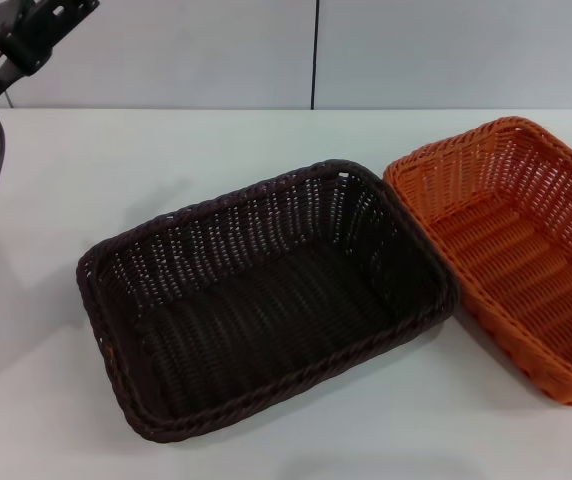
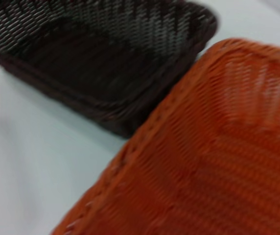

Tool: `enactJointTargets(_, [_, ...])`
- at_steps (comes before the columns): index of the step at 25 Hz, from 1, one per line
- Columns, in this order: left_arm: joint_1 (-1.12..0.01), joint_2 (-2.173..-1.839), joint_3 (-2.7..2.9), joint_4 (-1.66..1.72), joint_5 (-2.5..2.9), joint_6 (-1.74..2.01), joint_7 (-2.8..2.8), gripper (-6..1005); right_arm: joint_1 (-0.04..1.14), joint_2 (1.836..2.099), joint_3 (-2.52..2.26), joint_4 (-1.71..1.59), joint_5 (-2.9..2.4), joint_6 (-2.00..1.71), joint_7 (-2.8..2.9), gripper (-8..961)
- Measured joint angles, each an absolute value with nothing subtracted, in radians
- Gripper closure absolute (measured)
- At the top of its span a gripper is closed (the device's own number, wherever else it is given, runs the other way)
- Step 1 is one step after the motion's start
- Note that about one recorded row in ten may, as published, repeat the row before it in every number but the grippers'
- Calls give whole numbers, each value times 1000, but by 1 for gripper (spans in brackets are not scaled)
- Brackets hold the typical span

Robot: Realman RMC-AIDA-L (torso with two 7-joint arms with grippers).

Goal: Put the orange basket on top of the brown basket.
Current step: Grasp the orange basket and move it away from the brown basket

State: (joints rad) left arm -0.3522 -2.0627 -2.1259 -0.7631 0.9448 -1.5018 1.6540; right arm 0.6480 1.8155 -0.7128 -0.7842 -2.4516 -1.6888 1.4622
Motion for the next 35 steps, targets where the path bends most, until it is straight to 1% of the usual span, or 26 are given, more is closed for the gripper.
enactJointTargets(3, [-352,-2062,-2130,-765,945,-1501,1652,140,652,1815,-767,-774,-2465,-1709,1463,221])
enactJointTargets(7, [-352,-2061,-2133,-776,944,-1501,1647,140,654,1823,-779,-767,-2481,-1755,1463,222])
enactJointTargets(8, [-352,-2061,-2133,-776,944,-1501,1647,140,656,1829,-780,-763,-2482,-1784,1461,222])
enactJointTargets(9, [-354,-2061,-2131,-776,944,-1501,1647,140,656,1829,-780,-763,-2482,-1784,1461,222])
enactJointTargets(10, [-357,-2062,-2127,-772,943,-1499,1647,140,656,1835,-783,-761,-2482,-1801,1459,222])
enactJointTargets(11, [-359,-2062,-2125,-770,943,-1498,1647,140,655,1846,-794,-762,-2482,-1826,1457,222])
enactJointTargets(12, [-359,-2062,-2125,-770,943,-1498,1647,140,655,1846,-794,-762,-2482,-1826,1457,222])
enactJointTargets(14, [-360,-2062,-2125,-769,943,-1497,1647,140,653,1858,-807,-763,-2482,-1850,1457,222])
enactJointTargets(15, [-360,-2062,-2125,-768,944,-1494,1647,140,652,1865,-812,-763,-2483,-1864,1456,222])
enactJointTargets(16, [-359,-2062,-2126,-768,944,-1493,1647,140,652,1883,-819,-762,-2483,-1898,1456,222])
enactJointTargets(17, [-359,-2062,-2126,-768,944,-1493,1647,140,652,1883,-819,-762,-2483,-1898,1456,222])
enactJointTargets(18, [-359,-2062,-2126,-768,944,-1493,1647,140,652,1892,-823,-762,-2483,-1912,1455,222])
enactJointTargets(20, [-358,-2062,-2127,-767,944,-1493,1647,140,651,1916,-843,-773,-2483,-1928,1456,222])
enactJointTargets(21, [-355,-2062,-2131,-767,944,-1493,1647,140,650,1935,-865,-783,-2487,-1932,1458,222])
enactJointTargets(22, [-355,-2062,-2132,-767,944,-1493,1647,140,650,1935,-865,-783,-2487,-1932,1458,222])
enactJointTargets(23, [-355,-2062,-2132,-767,944,-1493,1647,140,652,1953,-875,-785,-2496,-1941,1461,222])
enactJointTargets(24, [-355,-2062,-2132,-767,944,-1493,1647,140,652,1953,-875,-785,-2496,-1941,1461,221])
enactJointTargets(25, [-354,-2061,-2132,-767,944,-1492,1647,140,654,1963,-878,-786,-2500,-1949,1461,221])
enactJointTargets(26, [-353,-2061,-2133,-767,944,-1492,1646,140,659,1983,-886,-790,-2505,-1969,1461,221])
enactJointTargets(27, [-353,-2061,-2133,-767,944,-1492,1646,140,659,1983,-886,-790,-2505,-1969,1461,221])
enactJointTargets(28, [-353,-2060,-2133,-767,945,-1491,1643,139,663,2004,-899,-799,-2505,-1989,1462,221])
enactJointTargets(29, [-353,-2060,-2133,-767,945,-1491,1643,139,663,2004,-899,-799,-2505,-1989,1462,221])
enactJointTargets(31, [-353,-2060,-2133,-767,945,-1491,1643,139,667,2018,-909,-811,-2505,-2006,1462,221])
enactJointTargets(34, [-350,-2060,-2134,-767,945,-1491,1639,139,673,2013,-902,-814,-2502,-2034,1463,221])
enactJointTargets(35, [-350,-2060,-2134,-767,945,-1491,1639,139,678,2005,-892,-818,-2501,-2052,1467,221])
